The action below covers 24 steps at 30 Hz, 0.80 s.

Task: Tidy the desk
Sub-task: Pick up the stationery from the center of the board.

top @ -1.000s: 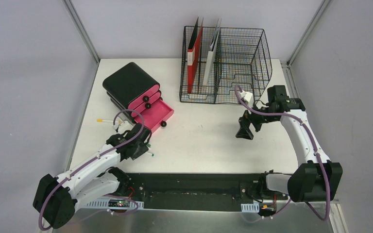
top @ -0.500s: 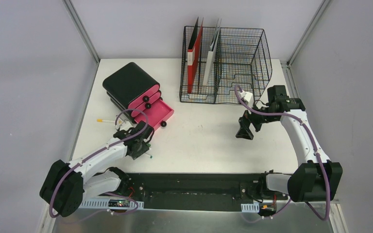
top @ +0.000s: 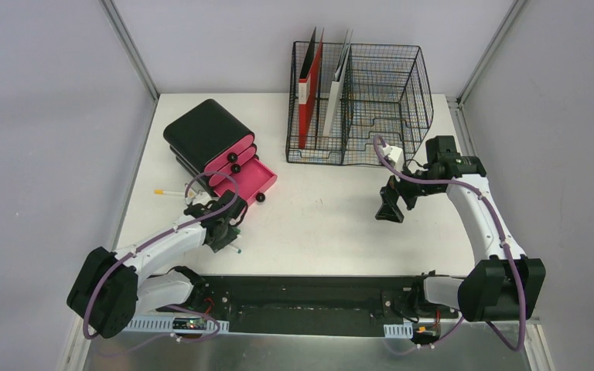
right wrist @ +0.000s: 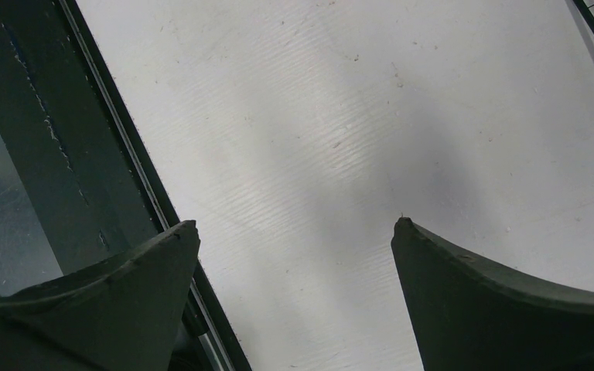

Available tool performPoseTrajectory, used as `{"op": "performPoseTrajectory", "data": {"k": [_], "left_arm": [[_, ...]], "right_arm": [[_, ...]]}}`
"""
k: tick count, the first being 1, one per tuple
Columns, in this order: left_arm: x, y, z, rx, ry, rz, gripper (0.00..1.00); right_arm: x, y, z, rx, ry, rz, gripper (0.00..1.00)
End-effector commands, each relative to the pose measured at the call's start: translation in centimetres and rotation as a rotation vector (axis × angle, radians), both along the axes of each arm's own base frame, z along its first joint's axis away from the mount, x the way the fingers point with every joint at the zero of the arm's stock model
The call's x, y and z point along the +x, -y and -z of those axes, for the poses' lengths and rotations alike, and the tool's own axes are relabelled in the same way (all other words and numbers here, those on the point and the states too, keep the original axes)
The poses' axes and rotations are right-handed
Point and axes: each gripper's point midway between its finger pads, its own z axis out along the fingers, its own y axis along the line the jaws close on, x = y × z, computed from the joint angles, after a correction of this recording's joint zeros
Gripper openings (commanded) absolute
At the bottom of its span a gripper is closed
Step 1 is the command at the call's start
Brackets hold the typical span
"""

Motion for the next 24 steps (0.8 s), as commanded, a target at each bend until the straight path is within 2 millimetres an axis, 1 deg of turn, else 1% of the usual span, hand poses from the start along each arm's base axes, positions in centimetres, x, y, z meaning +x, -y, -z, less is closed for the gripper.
{"op": "performPoseTrajectory", "data": {"k": [1, 7, 8, 10, 12, 15, 19, 24], "left_arm": [[-0.5, 0.5, 0.7, -0.031, -0.040, -0.027, 0.27], [-0.9, 0.5, 1.2, -0.022, -0.075, -0.028, 0.23], [-0.9, 0.4, 1.3, -0.018, -0.080, -0.026, 0.23], [-0.9, 0.6, 1.4, -0.014, -0.098, -0.014, 0.26], [-1.0, 0.7, 1.5, -0.006, -0.125, -0.006, 0.26], [-1.0, 0.6, 1.5, 0.007, -0.146, -0.002, 0.19], [-1.0, 0.5, 1.2, -0.001, -0.114, -0.007, 0.14], [-0.6, -0.2, -0.5, -0.011, -0.010, 0.003, 0.03]], "right_arm": [[0.1, -0.2, -0.8, 0.021, 0.040, -0.022, 0.99], [0.1, -0.1, -0.8, 0.021, 0.039, -0.020, 0.99], [0.0, -0.2, -0.8, 0.021, 0.039, -0.022, 0.99], [0.1, -0.1, -0.8, 0.021, 0.039, -0.021, 0.99], [0.1, -0.1, -0.8, 0.021, 0.040, -0.022, 1.00], [0.0, -0.1, -0.8, 0.019, 0.039, -0.022, 1.00], [0.1, -0.1, -0.9, 0.019, 0.041, -0.021, 0.99], [0.1, -0.1, -0.8, 0.018, 0.043, -0.023, 0.99]]}}
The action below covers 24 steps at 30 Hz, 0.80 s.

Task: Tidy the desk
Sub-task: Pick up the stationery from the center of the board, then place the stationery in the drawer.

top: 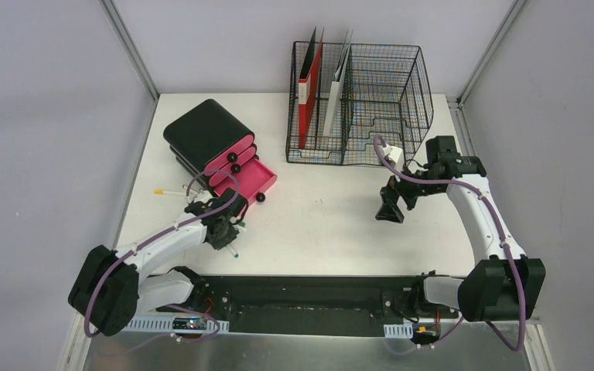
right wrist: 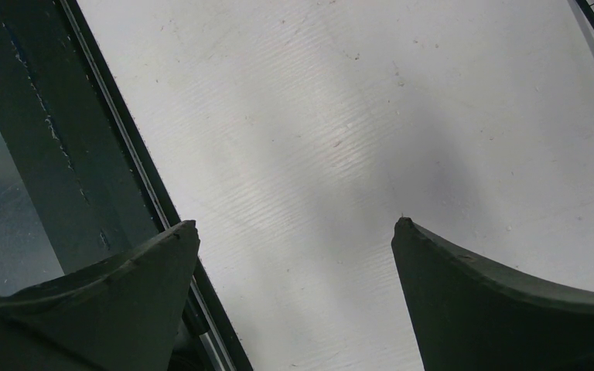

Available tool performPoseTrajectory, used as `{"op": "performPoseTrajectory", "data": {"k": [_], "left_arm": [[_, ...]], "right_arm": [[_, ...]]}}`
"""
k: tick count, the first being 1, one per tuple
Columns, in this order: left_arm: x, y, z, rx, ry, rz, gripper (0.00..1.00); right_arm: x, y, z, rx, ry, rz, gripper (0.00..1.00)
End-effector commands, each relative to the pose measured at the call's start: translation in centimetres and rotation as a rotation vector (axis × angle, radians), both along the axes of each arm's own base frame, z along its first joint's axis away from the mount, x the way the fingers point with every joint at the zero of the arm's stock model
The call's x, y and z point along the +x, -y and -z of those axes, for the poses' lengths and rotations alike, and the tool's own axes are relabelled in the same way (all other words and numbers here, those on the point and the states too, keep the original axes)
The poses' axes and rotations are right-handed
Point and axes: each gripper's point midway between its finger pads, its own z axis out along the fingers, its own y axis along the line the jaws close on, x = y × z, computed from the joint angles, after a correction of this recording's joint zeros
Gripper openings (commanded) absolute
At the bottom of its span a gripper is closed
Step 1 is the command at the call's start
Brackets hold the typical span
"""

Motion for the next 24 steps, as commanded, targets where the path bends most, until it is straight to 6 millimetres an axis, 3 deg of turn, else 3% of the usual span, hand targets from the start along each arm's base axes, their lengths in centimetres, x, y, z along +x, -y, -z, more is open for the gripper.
{"op": "performPoseTrajectory", "data": {"k": [1, 11, 18, 24], "left_arm": [[-0.9, -1.0, -0.9, -0.007, 0.038, 0.004, 0.02], [1.0, -0.4, -5.5, -0.046, 0.215, 0.143, 0.00], [3.6, 4.7, -10.9, -0.212, 0.472, 0.506, 0.00], [5.3, 6.4, -16.7, -0.122, 0.678, 0.835, 0.00]], "right_arm": [[0.2, -0.1, -0.9, 0.018, 0.046, -0.023, 0.99], [0.2, -0.1, -0.7, 0.016, 0.040, -0.020, 0.99], [0.2, 0.0, -0.8, 0.016, 0.043, -0.017, 1.00], [0.2, 0.0, -0.8, 0.017, 0.043, -0.016, 0.99]]}}
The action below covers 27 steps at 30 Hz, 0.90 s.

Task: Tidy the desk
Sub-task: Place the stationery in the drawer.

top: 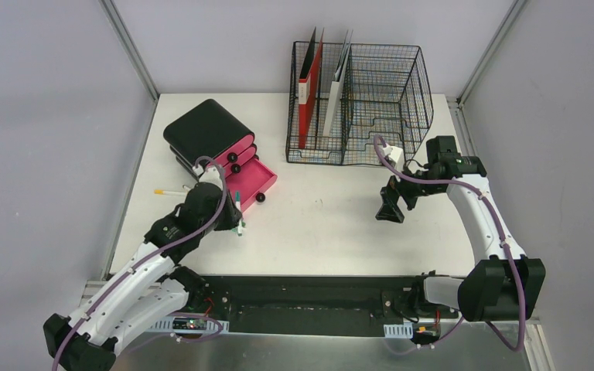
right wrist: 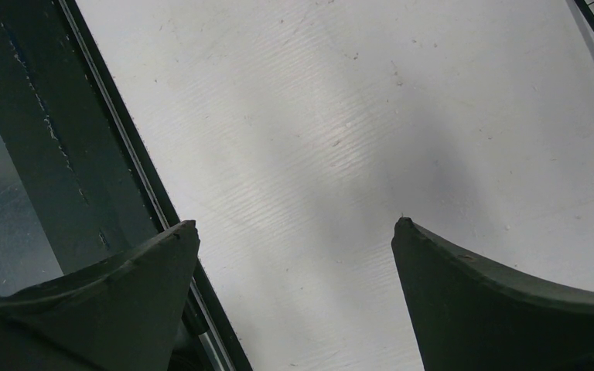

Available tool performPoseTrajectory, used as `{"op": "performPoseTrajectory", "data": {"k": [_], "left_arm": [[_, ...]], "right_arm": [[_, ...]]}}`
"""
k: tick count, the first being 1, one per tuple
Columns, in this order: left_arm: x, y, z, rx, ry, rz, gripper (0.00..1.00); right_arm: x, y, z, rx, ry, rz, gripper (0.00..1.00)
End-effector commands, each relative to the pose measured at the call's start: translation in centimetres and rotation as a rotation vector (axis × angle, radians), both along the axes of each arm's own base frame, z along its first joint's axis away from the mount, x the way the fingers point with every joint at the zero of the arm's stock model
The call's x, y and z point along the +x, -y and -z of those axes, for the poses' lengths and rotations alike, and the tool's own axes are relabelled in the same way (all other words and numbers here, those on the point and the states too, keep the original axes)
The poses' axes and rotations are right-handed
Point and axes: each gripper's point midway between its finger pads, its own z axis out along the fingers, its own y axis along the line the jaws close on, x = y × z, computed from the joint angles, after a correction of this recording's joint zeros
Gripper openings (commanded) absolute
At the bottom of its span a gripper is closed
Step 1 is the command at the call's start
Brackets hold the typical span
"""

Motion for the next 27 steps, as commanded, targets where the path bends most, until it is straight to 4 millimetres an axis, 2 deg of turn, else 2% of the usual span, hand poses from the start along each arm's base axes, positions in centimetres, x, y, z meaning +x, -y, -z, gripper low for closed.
{"op": "performPoseTrajectory", "data": {"k": [1, 4, 7, 12, 17, 22, 25, 27], "left_arm": [[2.8, 2.5, -6.9, 0.075, 0.304, 0.311, 0.00], [3.5, 4.2, -8.2, 0.199, 0.412, 0.561, 0.00], [5.4, 4.8, -8.6, 0.335, 0.432, 0.683, 0.00], [8.2, 5.2, -7.0, 0.539, 0.447, 0.845, 0.00], [10.4, 5.5, -5.0, 0.577, 0.433, 0.855, 0.00], [12.5, 3.1, -2.8, 0.514, 0.338, 0.745, 0.00], [13.4, 1.4, -1.9, 0.545, 0.286, 0.676, 0.00], [13.7, 0.9, -1.3, 0.567, 0.262, 0.660, 0.00]], "right_arm": [[0.2, -0.1, -0.8, 0.017, 0.041, -0.017, 1.00], [0.2, -0.1, -0.8, 0.019, 0.044, -0.016, 1.00], [0.2, -0.1, -0.7, 0.019, 0.039, -0.017, 1.00], [0.2, -0.1, -0.7, 0.021, 0.035, -0.016, 0.99], [0.3, -0.1, -0.6, 0.020, 0.032, -0.015, 1.00], [0.2, -0.1, -0.8, 0.023, 0.041, -0.019, 1.00], [0.2, -0.1, -0.8, 0.024, 0.041, -0.017, 1.00], [0.2, -0.1, -0.7, 0.024, 0.037, -0.016, 1.00]]}}
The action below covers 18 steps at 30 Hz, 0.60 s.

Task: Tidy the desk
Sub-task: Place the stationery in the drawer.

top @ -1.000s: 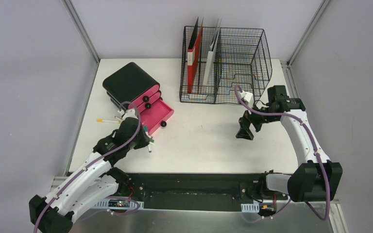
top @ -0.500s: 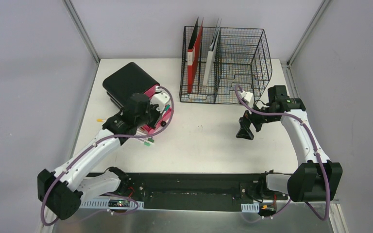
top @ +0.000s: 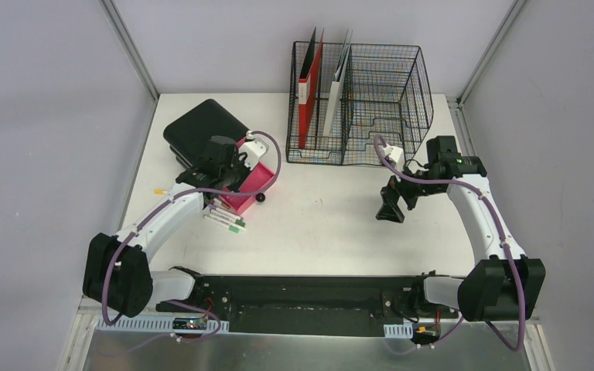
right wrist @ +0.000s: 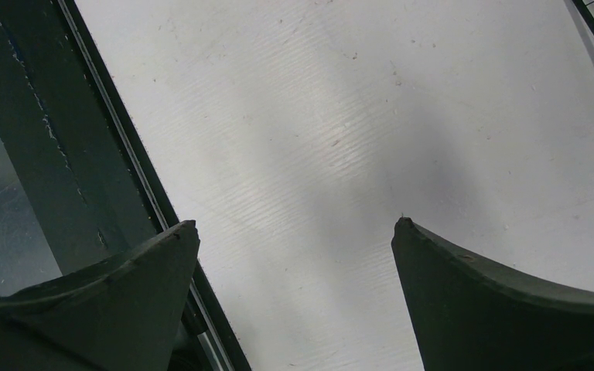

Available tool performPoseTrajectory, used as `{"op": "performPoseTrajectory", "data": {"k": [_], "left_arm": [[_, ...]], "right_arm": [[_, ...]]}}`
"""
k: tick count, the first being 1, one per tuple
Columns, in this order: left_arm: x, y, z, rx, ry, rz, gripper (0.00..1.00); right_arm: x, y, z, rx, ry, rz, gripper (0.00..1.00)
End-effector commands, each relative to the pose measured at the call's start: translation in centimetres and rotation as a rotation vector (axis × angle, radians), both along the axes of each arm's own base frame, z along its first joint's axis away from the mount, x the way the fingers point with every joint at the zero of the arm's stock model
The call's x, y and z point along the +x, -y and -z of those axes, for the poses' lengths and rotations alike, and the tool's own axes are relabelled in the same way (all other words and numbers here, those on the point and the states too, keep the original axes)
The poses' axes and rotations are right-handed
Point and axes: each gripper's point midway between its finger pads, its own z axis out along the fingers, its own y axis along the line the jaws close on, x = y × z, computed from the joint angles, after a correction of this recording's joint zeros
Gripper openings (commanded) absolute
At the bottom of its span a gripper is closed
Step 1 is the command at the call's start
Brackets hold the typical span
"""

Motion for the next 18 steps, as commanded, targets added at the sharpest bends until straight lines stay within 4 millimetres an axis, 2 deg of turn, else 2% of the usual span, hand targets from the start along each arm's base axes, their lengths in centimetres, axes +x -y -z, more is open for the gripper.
{"op": "performPoseTrajectory", "data": {"k": [1, 4, 6, 7, 9, 10, 14, 18], "left_arm": [[1.6, -0.4, -0.2, 0.008, 0.034, -0.043, 0.00], [1.7, -0.3, 0.4, 0.016, 0.017, -0.045, 0.04], [1.8, -0.5, 0.6, 0.024, 0.010, -0.057, 0.14], [1.9, -0.6, 0.7, 0.026, 0.009, -0.063, 0.19], [1.8, -0.8, 0.6, 0.023, 0.012, -0.077, 0.40], [1.8, -0.8, 0.4, 0.019, 0.016, -0.082, 0.44], [1.4, 0.1, -1.1, -0.052, 0.032, -0.071, 0.50], [0.4, 1.1, -3.4, -0.151, 0.061, -0.051, 0.63]], "right_arm": [[0.2, -0.2, -0.7, 0.025, 0.034, -0.017, 1.00], [0.2, -0.2, -0.6, 0.023, 0.031, -0.017, 0.99], [0.2, -0.2, -0.6, 0.023, 0.031, -0.016, 0.99], [0.2, -0.1, -0.6, 0.024, 0.032, -0.015, 1.00], [0.2, -0.1, -0.6, 0.023, 0.034, -0.015, 1.00], [0.2, -0.2, -0.6, 0.024, 0.031, -0.016, 0.99], [0.9, -0.2, -0.7, 0.031, 0.046, 0.022, 1.00], [3.4, 0.4, -0.8, 0.024, 0.103, 0.186, 0.99]]}}
